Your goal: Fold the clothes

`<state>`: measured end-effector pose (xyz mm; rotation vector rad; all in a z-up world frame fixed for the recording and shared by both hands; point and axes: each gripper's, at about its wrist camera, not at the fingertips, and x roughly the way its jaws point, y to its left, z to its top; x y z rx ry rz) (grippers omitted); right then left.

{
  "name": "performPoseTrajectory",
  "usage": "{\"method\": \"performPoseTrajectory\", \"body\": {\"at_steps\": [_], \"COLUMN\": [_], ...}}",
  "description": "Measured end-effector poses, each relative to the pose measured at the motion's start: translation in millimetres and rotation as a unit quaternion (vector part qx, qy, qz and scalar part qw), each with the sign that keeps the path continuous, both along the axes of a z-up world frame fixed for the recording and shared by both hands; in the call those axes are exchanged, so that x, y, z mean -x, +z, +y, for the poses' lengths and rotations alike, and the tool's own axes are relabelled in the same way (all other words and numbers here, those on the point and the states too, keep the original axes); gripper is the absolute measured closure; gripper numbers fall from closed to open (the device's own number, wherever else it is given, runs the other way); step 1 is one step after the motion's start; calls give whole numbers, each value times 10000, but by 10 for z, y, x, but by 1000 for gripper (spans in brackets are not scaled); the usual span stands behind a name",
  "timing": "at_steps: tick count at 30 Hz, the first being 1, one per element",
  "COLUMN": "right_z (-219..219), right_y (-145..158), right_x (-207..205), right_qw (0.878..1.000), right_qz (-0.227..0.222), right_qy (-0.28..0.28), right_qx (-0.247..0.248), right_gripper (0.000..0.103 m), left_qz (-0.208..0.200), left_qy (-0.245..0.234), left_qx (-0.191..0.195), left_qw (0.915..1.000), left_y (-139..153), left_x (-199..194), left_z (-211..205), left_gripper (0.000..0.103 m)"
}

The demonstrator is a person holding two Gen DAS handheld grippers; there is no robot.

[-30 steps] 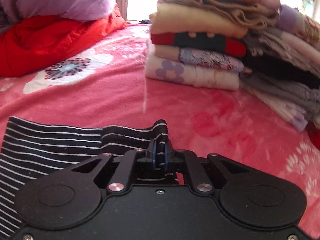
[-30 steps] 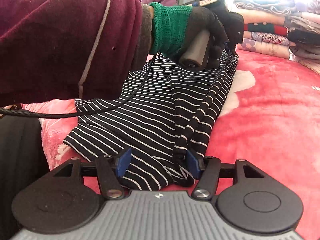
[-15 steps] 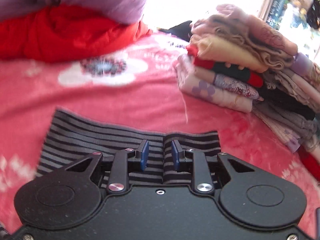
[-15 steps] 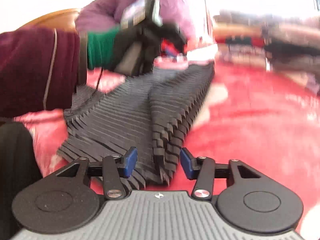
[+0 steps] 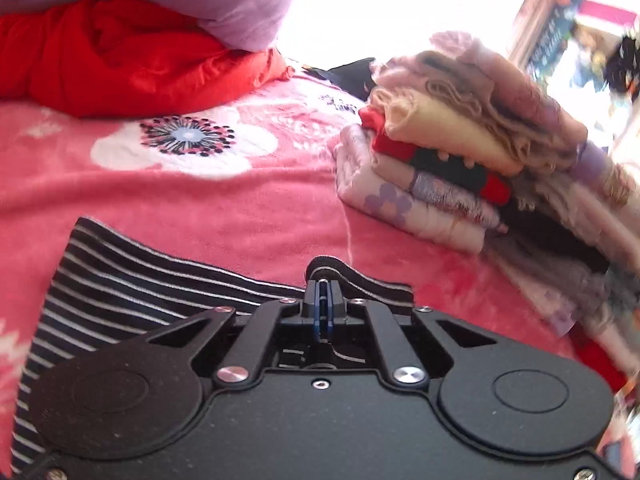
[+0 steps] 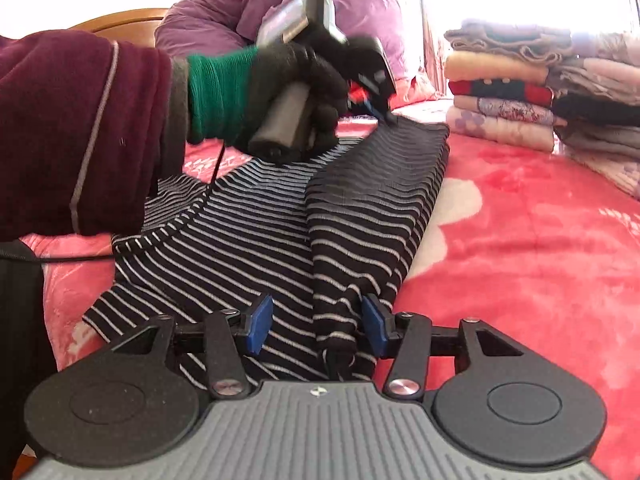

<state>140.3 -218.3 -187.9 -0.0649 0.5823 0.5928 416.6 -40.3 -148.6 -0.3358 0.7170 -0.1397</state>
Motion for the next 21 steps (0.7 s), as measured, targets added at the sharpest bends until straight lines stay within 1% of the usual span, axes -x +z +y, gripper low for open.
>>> {"method": "performPoseTrajectory", "body": {"at_steps": [1, 2, 3, 4, 6, 9, 10, 12, 14, 16, 18, 19, 21], "right_z": [1, 1, 1, 0, -8, -10, -9, -14, -16, -14, -16, -13, -3], "right_y": [-12, -6, -1, 4, 15, 23, 25, 19, 19, 22, 21, 17, 4], "right_x": [11, 16, 22, 27, 18, 29, 36, 19, 14, 12, 13, 14, 17], "right_qw": [10000, 10000, 10000, 10000, 10000, 10000, 10000, 10000, 9999, 9999, 9999, 9998, 9997], "right_qz": [14, 14, 14, 13, 26, 18, 13, 41, 78, 80, 91, 101, 128], "right_qy": [13, 20, 28, 35, 25, 24, 27, 57, 100, 101, 128, 146, 194], "right_qx": [24, 26, 27, 28, 3, -3, -1, -17, -35, -31, -21, -3, 58], "right_gripper": [50, 50, 49, 49, 49, 49, 49, 49, 49, 49, 48, 48, 48], "left_qz": [113, 85, 38, -73, -336, -577, -594, -602, -477, -203, -118, -106, -40], "left_qy": [-61, -41, -12, -33, -130, -638, -798, -955, -929, -838, -809, -807, -825], "left_qx": [-126, -300, -480, -533, -684, -879, -919, -1052, -1169, -1437, -1517, -1551, -1742], "left_qw": [9998, 9995, 9988, 9985, 9970, 9924, 9908, 9880, 9876, 9859, 9850, 9845, 9812], "left_y": [-46, -48, -45, -17, 59, 140, 151, 131, 42, -115, -217, -222, -198], "left_x": [-34, -20, -1, 43, 157, 247, 246, 192, 72, -69, -143, -156, -168], "left_z": [-16, -35, -55, -68, -133, -349, -430, -597, -701, -750, -741, -742, -790], "left_gripper": [100, 99, 94, 87, 86, 86, 86, 86, 86, 86, 86, 86, 85]}}
